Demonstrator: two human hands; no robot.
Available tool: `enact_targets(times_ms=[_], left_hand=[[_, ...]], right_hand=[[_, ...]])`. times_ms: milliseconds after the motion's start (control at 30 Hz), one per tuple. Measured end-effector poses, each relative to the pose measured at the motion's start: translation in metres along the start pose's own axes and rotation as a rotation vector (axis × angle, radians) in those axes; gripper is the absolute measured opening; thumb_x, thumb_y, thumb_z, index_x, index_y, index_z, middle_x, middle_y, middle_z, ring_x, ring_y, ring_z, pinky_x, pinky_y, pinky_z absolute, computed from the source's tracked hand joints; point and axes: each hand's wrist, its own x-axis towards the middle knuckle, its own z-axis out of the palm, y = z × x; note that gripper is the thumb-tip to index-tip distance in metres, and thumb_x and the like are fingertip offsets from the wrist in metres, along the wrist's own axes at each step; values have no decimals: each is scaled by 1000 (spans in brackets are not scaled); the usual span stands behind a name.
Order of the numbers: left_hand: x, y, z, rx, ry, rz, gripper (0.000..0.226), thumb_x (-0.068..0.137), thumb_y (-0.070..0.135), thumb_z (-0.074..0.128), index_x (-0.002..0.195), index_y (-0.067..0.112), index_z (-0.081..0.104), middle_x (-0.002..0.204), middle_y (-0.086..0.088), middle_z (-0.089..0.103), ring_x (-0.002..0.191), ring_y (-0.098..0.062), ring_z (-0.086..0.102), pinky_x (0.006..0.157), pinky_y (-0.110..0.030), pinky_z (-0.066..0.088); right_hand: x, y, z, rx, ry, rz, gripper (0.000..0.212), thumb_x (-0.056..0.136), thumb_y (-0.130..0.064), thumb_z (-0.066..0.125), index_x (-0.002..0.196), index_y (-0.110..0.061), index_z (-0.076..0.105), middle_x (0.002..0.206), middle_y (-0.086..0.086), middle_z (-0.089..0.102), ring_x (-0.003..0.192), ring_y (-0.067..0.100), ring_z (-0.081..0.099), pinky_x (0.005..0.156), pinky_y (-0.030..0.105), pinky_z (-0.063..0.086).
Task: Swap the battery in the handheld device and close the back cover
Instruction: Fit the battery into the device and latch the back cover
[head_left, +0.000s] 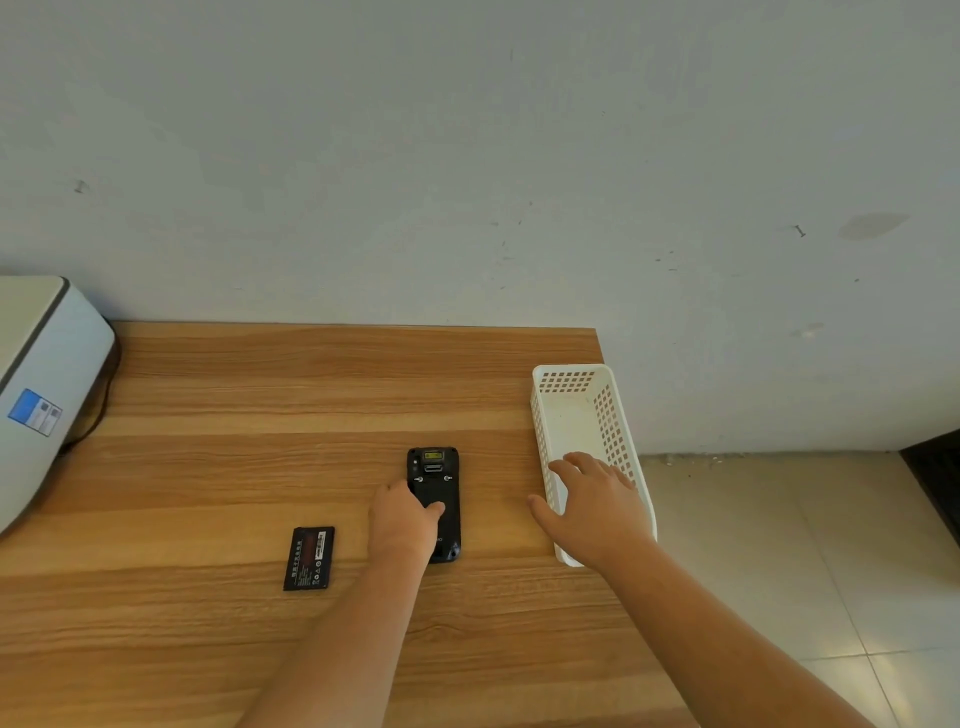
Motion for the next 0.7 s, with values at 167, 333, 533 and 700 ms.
enact_targets(times_ms=[167, 333, 533, 700], left_hand=[[0, -3, -2, 57, 10, 49, 46, 84, 34, 73, 121, 11, 58, 119, -7, 55, 110, -25, 56, 89, -38, 52], [-3, -9, -19, 242, 32, 213, 46, 91, 47, 59, 126, 18, 52, 119, -1, 56, 111, -20, 54, 86, -34, 51], [3, -12, -59, 608, 51, 388, 58, 94, 61, 37, 134, 21, 50, 136, 0, 51, 128, -21, 45, 106, -40, 36], [7, -19, -82, 693, -30, 486, 64, 92, 68, 29, 136, 26, 50, 144, 3, 47, 136, -19, 37, 118, -46, 21]], right_hand=[[2, -3, -4, -19, -5, -12, 66, 90, -65, 39, 143, -26, 44, 151, -4, 40, 139, 18, 36, 116, 41, 25], [7, -17, -8, 3, 9, -51, 65, 89, -64, 40, 140, -24, 47, 147, -3, 45, 134, 18, 42, 113, 40, 34], [13, -44, -9, 19, -5, -118, 64, 90, -62, 40, 141, -24, 45, 147, -4, 44, 134, 17, 41, 109, 37, 36], [15, -64, -1, 15, -52, -169, 61, 90, -60, 41, 140, -26, 47, 144, -3, 47, 134, 19, 40, 109, 37, 35]])
